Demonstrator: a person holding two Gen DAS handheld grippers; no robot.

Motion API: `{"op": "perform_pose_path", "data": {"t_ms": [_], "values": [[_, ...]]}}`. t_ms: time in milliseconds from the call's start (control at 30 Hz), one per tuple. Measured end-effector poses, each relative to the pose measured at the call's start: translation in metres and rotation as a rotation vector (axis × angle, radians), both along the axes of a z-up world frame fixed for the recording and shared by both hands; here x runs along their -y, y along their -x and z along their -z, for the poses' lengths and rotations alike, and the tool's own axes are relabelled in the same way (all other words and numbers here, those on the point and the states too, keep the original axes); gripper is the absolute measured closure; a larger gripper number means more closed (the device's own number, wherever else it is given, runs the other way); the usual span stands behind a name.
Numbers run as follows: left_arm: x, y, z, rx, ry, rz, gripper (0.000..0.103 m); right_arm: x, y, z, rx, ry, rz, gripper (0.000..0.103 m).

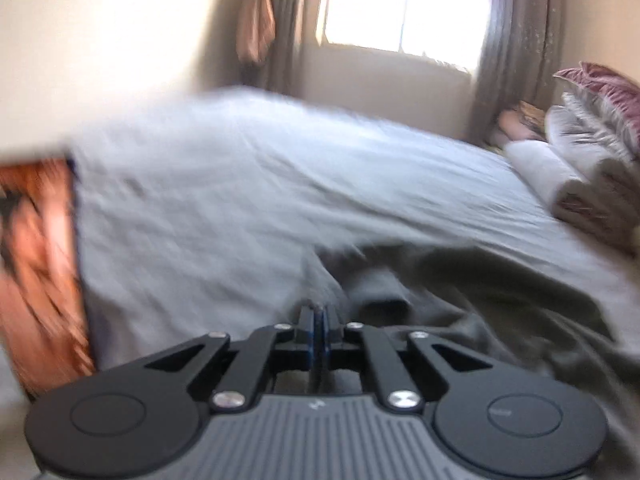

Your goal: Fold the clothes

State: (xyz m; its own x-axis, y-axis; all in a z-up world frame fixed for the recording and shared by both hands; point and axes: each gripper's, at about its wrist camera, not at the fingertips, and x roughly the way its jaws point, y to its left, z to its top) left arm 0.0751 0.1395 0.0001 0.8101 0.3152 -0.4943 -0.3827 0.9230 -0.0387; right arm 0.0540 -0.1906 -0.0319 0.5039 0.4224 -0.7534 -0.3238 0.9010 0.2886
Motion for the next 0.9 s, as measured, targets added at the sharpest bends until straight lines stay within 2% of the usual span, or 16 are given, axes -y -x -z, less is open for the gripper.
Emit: {"op": "perform_pose_path", "data": {"t_ms": [33,67,167,300,367,567,600,633,667,700,767,900], "values": [[0.001,-0.001,-0.001,0.01,-0.055,-0.019,0.099,-0.001,0.001,0.0,0.005,0.005,-0.005,0.051],[0.0,-0.001,-0.001,0.003,-0.064,-0.022,0.098,-0.002,0.001,0.0,0.01,0.011,-0.01,0.051],[-0.011,0.001,0.001,-0.035,0.032,0.013,0.098,-0.003,0.001,0.0,0.024,0.026,-0.028,0.051],[-0.02,0.012,0.006,-0.074,0.138,0.087,0.083,-0.004,0.004,-0.001,0.04,0.044,-0.051,0.051],[-0.027,0.02,0.009,-0.087,0.194,0.109,0.08,-0.002,0.003,-0.001,0.039,0.038,-0.051,0.051],[-0.043,0.037,0.023,-0.129,0.351,0.174,0.08,0.004,0.001,0.001,0.002,-0.035,-0.026,0.052],[-0.043,0.039,0.025,-0.138,0.364,0.19,0.08,0.004,0.001,0.001,0.001,-0.042,-0.03,0.062],[-0.041,0.041,0.027,-0.142,0.365,0.206,0.082,0.001,0.001,0.002,-0.002,-0.043,-0.033,0.083],[-0.039,0.043,0.028,-0.144,0.363,0.221,0.092,-0.001,0.002,0.003,-0.006,-0.043,-0.036,0.089],[-0.035,0.046,0.029,-0.148,0.35,0.234,0.096,-0.002,0.002,0.003,0.001,-0.036,-0.028,0.089],[-0.031,0.051,0.029,-0.146,0.322,0.237,0.098,-0.001,0.003,0.001,0.017,-0.021,0.002,0.091],[-0.032,0.071,0.015,-0.125,0.331,0.234,0.098,0.016,0.01,-0.009,0.05,0.01,0.1,0.092]]}}
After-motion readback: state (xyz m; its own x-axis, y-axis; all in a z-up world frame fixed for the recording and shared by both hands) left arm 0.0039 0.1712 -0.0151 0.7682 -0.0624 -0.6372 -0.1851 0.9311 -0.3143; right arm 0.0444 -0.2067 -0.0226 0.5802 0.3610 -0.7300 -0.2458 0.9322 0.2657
